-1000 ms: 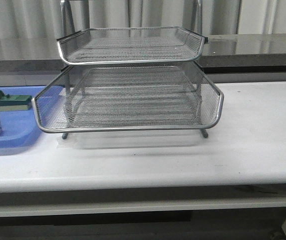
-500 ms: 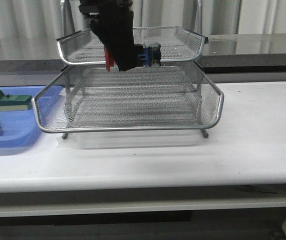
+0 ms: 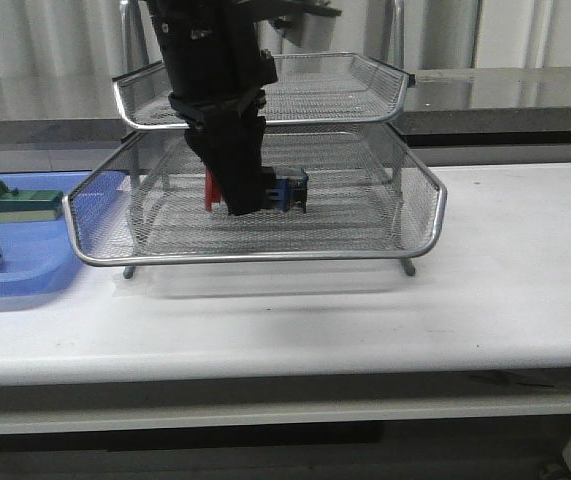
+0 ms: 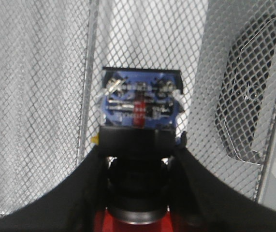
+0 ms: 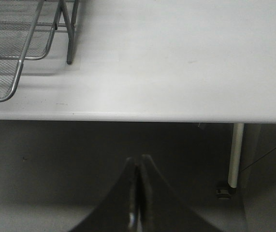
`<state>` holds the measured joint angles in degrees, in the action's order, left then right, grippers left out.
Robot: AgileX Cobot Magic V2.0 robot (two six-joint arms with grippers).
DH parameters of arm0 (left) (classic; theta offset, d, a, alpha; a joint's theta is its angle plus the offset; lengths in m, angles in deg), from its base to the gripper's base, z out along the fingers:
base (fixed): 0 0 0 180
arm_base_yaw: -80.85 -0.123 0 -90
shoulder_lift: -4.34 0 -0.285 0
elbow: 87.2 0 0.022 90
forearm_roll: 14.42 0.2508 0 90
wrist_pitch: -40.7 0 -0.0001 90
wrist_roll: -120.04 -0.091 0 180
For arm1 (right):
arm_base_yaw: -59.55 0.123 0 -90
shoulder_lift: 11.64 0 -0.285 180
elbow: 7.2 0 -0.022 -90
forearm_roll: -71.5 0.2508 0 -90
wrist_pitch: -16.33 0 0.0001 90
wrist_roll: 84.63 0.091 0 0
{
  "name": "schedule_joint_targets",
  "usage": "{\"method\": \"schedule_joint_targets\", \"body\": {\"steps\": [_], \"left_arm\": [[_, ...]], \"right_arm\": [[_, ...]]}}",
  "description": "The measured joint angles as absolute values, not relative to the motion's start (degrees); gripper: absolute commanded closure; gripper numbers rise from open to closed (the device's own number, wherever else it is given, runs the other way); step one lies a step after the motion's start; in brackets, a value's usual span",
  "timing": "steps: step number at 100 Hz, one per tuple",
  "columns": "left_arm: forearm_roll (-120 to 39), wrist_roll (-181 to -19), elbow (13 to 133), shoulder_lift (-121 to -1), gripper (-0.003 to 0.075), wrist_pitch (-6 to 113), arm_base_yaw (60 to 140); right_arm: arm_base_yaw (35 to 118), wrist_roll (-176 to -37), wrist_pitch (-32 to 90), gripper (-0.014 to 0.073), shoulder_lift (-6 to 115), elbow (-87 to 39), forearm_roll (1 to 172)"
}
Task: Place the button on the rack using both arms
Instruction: 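Lower the button onto the mesh and open the left gripper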
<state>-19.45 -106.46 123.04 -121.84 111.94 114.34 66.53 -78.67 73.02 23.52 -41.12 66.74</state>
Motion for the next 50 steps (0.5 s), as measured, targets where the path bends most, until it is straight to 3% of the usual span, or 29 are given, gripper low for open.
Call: {"method": "schedule_joint_targets", "body": {"steps": [9, 30, 38, 50], "left_arm": [[-19.1, -106.5, 123.0, -121.9, 0.0625, 111.9, 114.3], [-19.0, -105.1, 123.0, -121.9, 0.0318, 111.8, 114.3], [-19.0, -104.3, 123.0, -121.9, 0.0275, 111.8, 114.3], [-18.9, -103.9, 123.0, -121.9, 0.0272, 111.8, 114.3]], "right_arm": [[66.5, -78.7, 73.0, 0.0664, 23.5, -41.1, 66.7], [66.5, -78.7, 73.0, 0.0664, 23.5, -41.1, 66.7], [66.5, -78.7, 73.0, 0.0664, 23.5, -41.1, 66.7], [66.5, -78.7, 73.0, 0.0664, 23.5, -41.1, 66.7]]}}
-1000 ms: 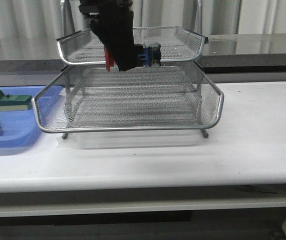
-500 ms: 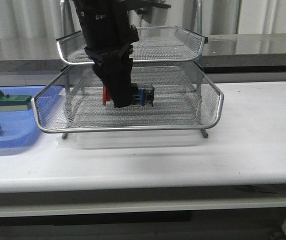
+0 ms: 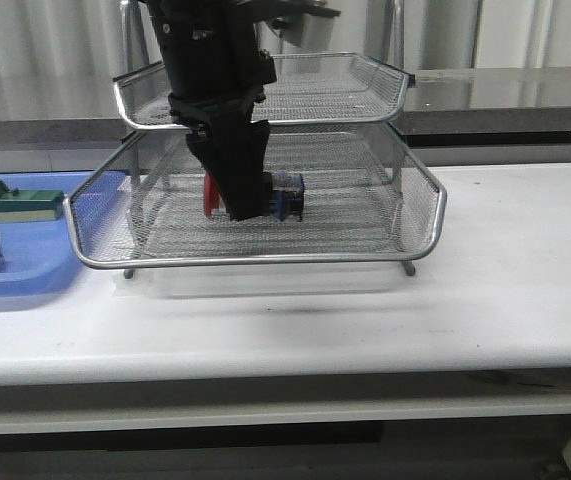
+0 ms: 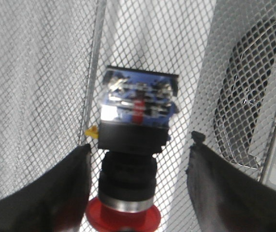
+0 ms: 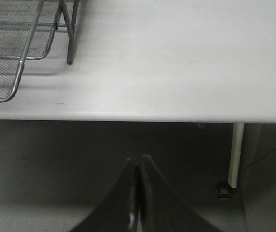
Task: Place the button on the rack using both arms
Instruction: 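Lower the button onto the mesh and open the left gripper, then withdraw the left gripper back to its rest pose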
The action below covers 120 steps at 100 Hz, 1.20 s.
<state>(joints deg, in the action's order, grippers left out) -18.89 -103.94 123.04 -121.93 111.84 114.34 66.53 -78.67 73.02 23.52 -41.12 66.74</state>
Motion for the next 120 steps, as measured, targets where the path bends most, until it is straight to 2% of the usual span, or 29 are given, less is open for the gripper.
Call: {"method": "schedule_joint_targets", "body": {"steps": [37, 85, 98, 120], "left_arm": [[-18.9, -100.9, 123.2, -120.5, 0.0272, 111.8, 114.3], [-14.0, -91.1, 123.2, -107.0, 0.0274, 112.2, 114.2], [-12.3, -86.6, 123.2, -103.0, 0.0293, 112.4, 111.2], [-13.5, -83.1, 122.9, -96.4, 0.0325, 112.6, 101.3]], "right_arm": [[66.5, -78.7, 73.0, 0.0664, 23.5, -41.1, 66.7], [66.5, -78.7, 73.0, 0.0664, 23.5, -41.1, 66.7], [66.5, -78.7, 73.0, 0.0664, 23.5, -41.1, 66.7], [66.5, -78.7, 73.0, 0.0664, 23.5, -41.1, 66.7]]}}
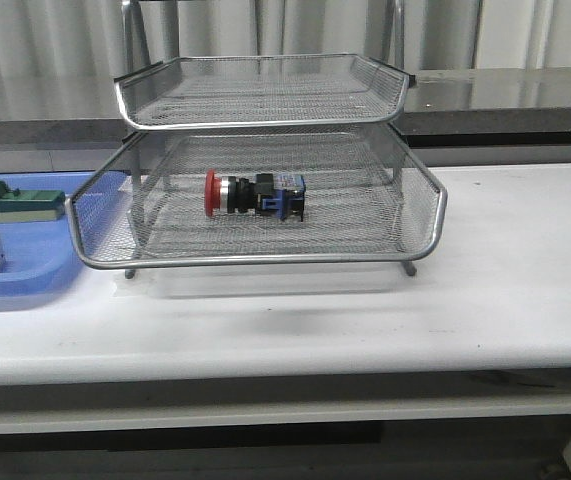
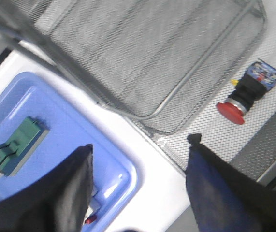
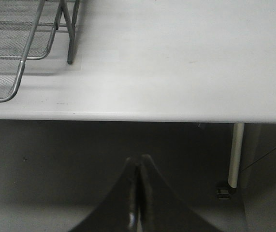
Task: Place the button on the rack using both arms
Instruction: 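Withdraw the left gripper back to its rest pose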
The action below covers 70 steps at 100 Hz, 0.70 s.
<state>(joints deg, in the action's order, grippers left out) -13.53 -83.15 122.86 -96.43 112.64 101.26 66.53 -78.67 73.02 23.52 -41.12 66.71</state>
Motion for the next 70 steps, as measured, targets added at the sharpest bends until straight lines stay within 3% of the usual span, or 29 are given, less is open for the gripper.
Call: {"method": "schedule_joint_targets", "body": {"steps": [30, 70], "left_arm": [[-20.0, -82.8, 111.3, -83.4, 0.0325, 105.2, 89.6], [-22.6, -82.5, 73.7, -56.4, 0.0325, 76.2, 85.5]], "right_arm": [[66.5, -78.7, 73.0, 0.0664, 23.5, -41.1, 66.7], [66.5, -78.7, 73.0, 0.0664, 23.5, -41.1, 66.7]]}}
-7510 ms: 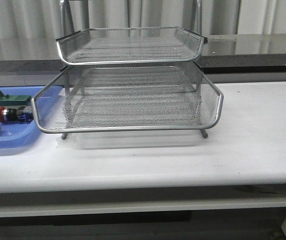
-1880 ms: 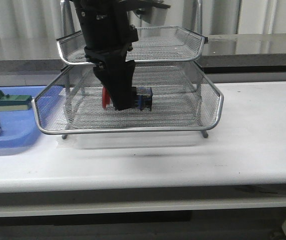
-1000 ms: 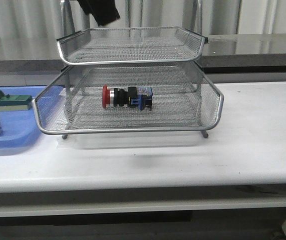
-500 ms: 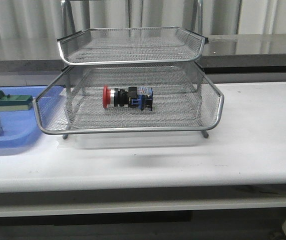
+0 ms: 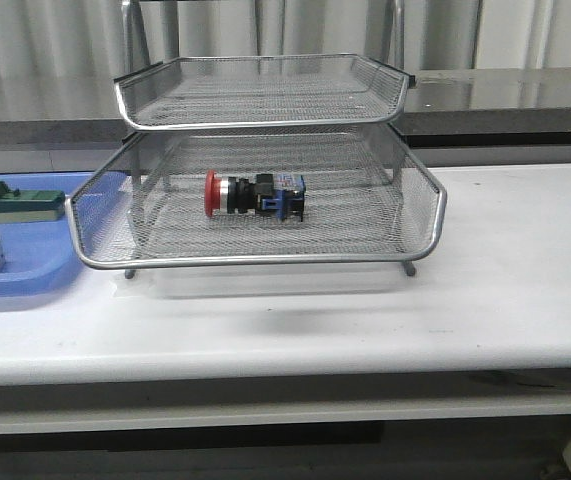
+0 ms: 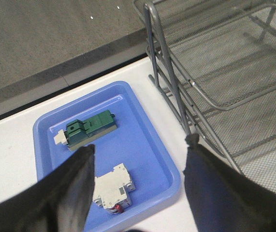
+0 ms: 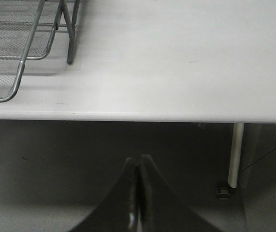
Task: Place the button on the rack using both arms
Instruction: 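Withdraw the left gripper back to its rest pose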
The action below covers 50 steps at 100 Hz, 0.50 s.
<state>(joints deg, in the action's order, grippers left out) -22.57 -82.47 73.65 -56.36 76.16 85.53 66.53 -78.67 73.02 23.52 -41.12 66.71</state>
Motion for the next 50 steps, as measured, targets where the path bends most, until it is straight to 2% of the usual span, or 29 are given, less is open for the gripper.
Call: {"method": "schedule_joint_targets", "body": {"steps": [26, 50], "left_arm": [[-26.5, -82.5, 51.2, -39.0, 0.0325, 61.6, 85.4], [-30.3, -82.5, 37.3, -26.0, 0.0325, 50.9, 85.4]], "right_arm": [[66.5, -78.7, 73.0, 0.0664, 23.5, -41.1, 66.7], [66.5, -78.7, 73.0, 0.0664, 23.5, -41.1, 66.7]]}}
